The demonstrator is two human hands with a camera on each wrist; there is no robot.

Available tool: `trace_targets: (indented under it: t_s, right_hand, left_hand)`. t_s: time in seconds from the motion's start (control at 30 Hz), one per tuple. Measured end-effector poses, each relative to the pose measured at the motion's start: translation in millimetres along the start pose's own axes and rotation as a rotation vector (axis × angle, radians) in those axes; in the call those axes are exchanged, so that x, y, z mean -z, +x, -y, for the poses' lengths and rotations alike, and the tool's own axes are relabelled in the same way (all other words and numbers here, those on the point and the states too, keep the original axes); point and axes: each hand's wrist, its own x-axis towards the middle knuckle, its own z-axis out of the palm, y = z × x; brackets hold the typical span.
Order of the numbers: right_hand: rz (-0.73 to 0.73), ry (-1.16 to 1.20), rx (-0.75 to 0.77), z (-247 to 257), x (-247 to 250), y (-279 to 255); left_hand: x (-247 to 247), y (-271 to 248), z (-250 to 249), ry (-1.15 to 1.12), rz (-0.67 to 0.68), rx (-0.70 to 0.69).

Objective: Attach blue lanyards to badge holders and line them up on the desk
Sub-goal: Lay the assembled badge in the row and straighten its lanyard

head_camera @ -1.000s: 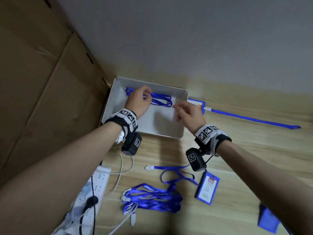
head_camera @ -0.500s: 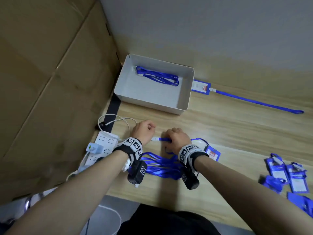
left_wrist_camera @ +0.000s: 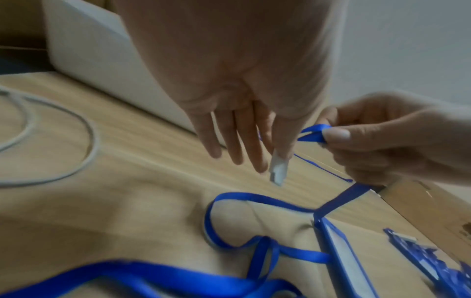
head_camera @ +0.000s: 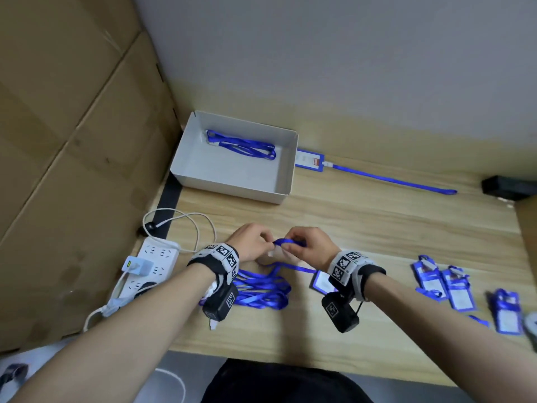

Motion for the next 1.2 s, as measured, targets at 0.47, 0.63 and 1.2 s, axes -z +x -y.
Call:
trace_targets:
  t_s: [0.47, 0.63, 1.2]
  right_hand:
    - [-0.16, -0.038, -0.097, -77, 176, -51]
    - [-0.187, -0.167, -0.159, -134, 217, -69]
    - [-0.035, -0.094, -0.215, -194, 217, -85]
  left_hand:
    - [-14, 33, -92, -0.151, -0.127, 0.057]
    - [-38, 41, -134, -0.357, -0.188, 0.076]
    - [-92, 67, -227, -0.081, -0.25, 0.05]
